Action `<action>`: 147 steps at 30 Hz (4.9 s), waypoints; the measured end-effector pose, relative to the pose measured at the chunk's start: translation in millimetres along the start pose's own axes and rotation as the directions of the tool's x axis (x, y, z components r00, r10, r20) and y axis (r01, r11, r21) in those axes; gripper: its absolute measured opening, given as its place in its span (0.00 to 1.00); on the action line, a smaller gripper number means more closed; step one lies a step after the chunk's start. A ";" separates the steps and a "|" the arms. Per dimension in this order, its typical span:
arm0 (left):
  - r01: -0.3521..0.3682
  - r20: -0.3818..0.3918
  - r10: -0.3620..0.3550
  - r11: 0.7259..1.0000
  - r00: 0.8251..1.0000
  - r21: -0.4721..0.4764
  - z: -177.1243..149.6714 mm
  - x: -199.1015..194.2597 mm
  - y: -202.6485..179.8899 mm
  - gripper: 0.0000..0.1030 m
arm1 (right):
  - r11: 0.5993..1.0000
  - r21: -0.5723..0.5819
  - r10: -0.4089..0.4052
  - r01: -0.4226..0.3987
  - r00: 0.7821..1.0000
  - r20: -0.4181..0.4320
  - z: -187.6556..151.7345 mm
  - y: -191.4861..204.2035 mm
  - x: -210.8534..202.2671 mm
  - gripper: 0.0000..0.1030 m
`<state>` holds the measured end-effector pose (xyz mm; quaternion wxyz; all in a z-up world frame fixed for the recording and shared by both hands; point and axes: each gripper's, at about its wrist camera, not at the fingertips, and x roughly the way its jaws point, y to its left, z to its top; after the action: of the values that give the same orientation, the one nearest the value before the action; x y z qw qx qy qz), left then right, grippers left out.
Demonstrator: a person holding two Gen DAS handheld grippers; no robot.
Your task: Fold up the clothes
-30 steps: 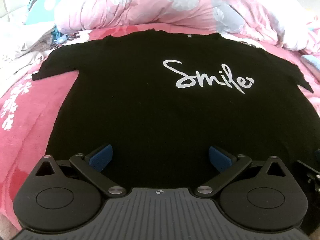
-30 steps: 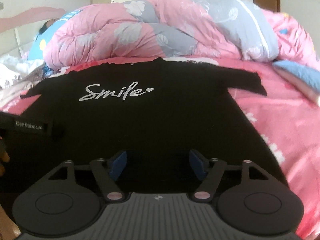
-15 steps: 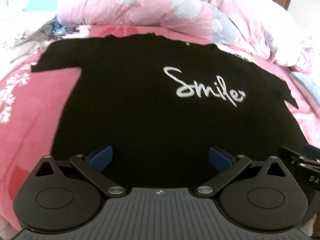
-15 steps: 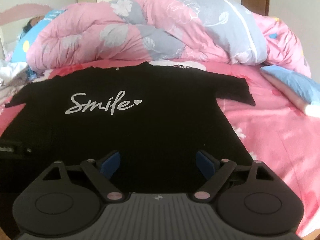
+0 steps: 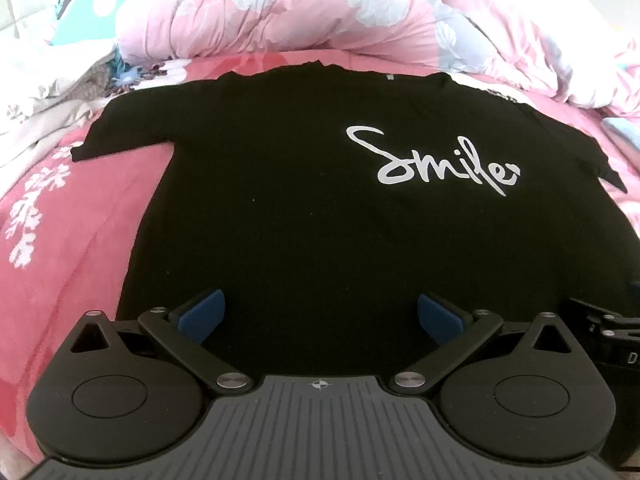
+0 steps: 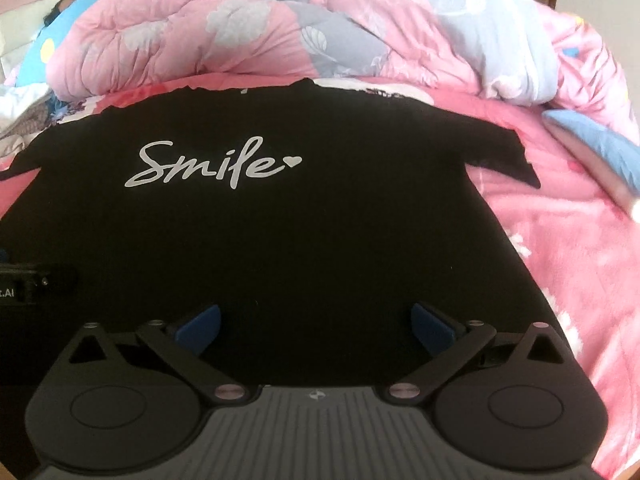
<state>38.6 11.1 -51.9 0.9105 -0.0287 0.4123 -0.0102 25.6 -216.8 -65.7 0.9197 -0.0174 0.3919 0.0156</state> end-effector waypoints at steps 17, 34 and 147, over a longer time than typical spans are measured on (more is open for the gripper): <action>-0.017 -0.065 0.017 1.000 0.998 -0.006 6.0 2.0 -1.7 1.00 | 0.999 0.031 0.039 -0.040 0.999 0.032 0.7 -4.8 -26.3 1.00; -0.040 -0.069 0.040 0.999 0.997 0.000 5.9 2.1 -5.5 1.00 | 0.995 -0.102 0.030 -0.011 0.983 0.181 -52.3 -2.6 -79.0 1.00; -0.079 0.258 0.298 0.781 0.919 -0.620 60.1 50.2 195.0 0.27 | 0.658 -0.424 0.512 -0.623 0.782 -0.354 265.5 399.2 167.4 0.81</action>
<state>115.9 206.3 -61.8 0.9080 -0.2735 0.2305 0.2181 315.9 196.2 -10.5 0.7825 -0.1424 0.4497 0.4064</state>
